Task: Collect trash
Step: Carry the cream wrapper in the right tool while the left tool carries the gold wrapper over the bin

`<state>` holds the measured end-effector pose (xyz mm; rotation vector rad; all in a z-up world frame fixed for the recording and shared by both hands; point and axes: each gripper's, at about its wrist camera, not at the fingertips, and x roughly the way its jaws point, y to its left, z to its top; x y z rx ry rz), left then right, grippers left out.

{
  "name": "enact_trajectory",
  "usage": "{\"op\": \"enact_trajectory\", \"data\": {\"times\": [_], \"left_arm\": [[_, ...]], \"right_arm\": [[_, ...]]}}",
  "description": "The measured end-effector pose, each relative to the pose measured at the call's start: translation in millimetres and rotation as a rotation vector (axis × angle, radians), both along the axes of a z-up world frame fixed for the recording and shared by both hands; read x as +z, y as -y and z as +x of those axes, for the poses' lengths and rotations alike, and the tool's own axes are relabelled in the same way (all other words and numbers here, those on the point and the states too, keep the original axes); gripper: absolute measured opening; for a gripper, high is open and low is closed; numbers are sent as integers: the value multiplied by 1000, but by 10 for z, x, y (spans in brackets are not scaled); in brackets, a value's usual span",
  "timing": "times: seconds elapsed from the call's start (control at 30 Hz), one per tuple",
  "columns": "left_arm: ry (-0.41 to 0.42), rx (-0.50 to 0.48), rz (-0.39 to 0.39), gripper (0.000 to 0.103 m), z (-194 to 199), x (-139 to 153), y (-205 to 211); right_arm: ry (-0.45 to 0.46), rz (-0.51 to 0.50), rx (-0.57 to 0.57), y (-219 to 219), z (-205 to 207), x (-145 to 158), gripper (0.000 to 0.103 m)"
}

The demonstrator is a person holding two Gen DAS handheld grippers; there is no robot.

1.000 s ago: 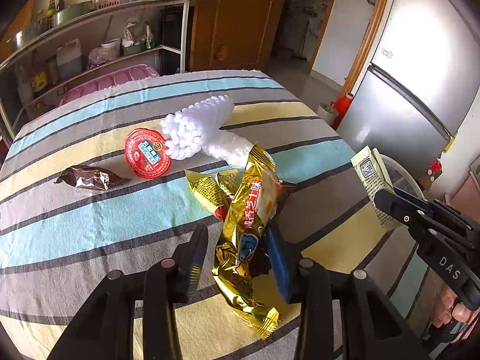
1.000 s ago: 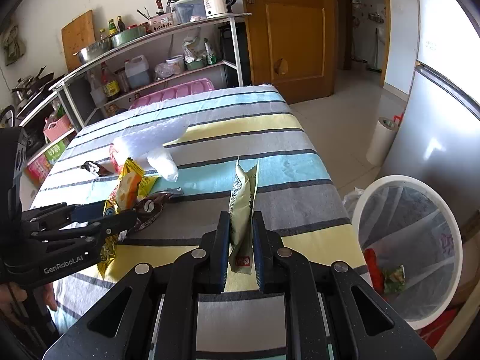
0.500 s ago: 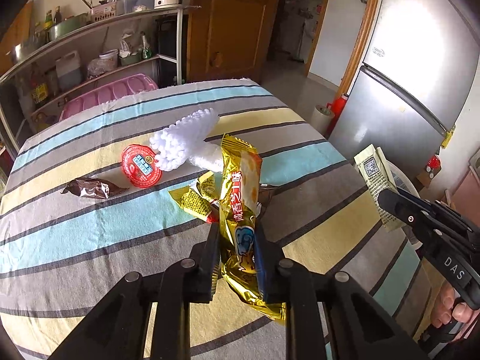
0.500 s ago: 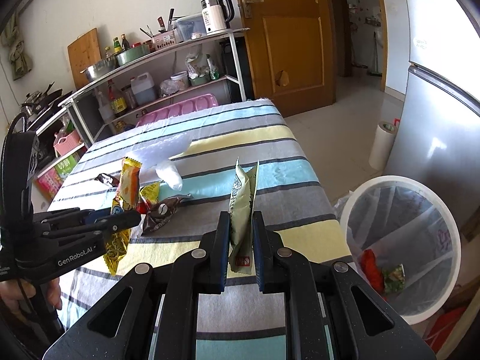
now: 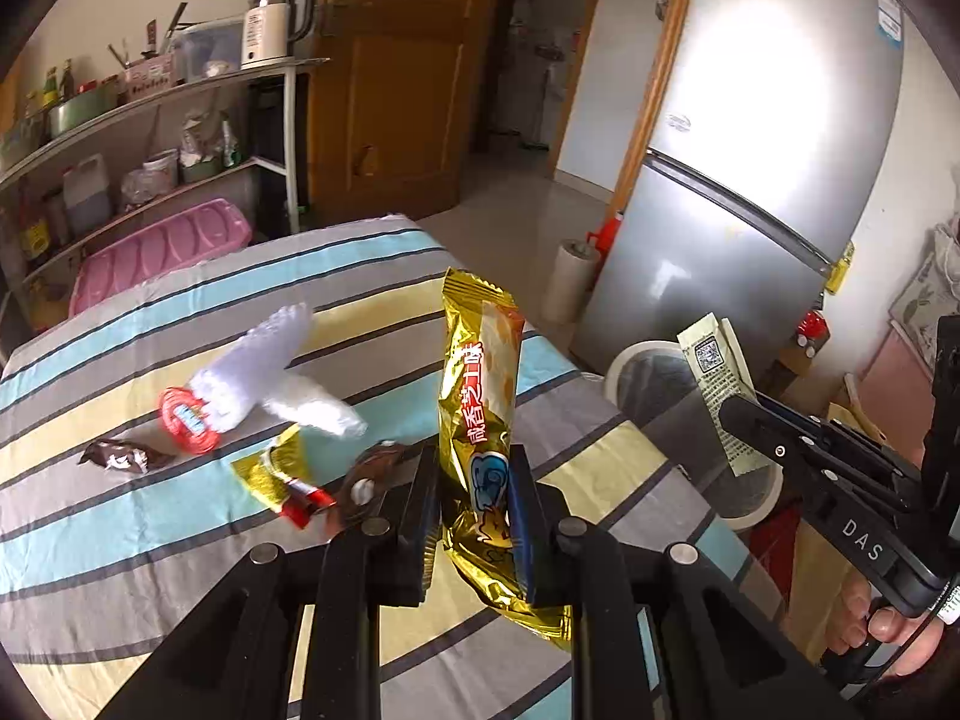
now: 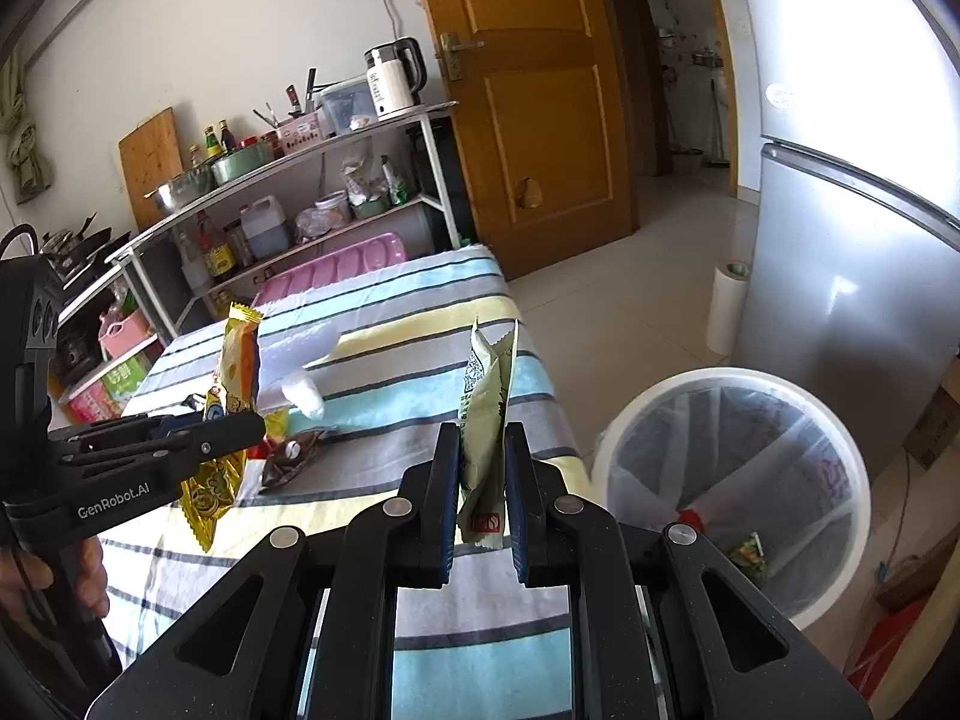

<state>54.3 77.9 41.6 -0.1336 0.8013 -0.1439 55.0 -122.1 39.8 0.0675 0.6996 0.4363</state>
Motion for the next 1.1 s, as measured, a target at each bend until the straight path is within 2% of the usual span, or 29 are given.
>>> {"op": "enact_trajectory", "data": {"times": [0.3,0.5,0.6,0.83,1.1], "left_arm": [[14,-186,-32,21,367,3,765],[-22,-321,-43,21,567,-87,1322],[-43,-357,-56,21,662,-164,1487],[-104,-374,-32,21,851,-406,1750],[-154,-376,-24,23,989,-598,1838]], "right_arm": [[-12,-36,-143,602,93,-26,15],[-54,-49,-231,979,161,-155,15],[-80,-62,-255,1106,238,-235,15],[-148,-82,-282,1279,413,-486,15],[-183,-104,-317,1386,505,-638,16]]}}
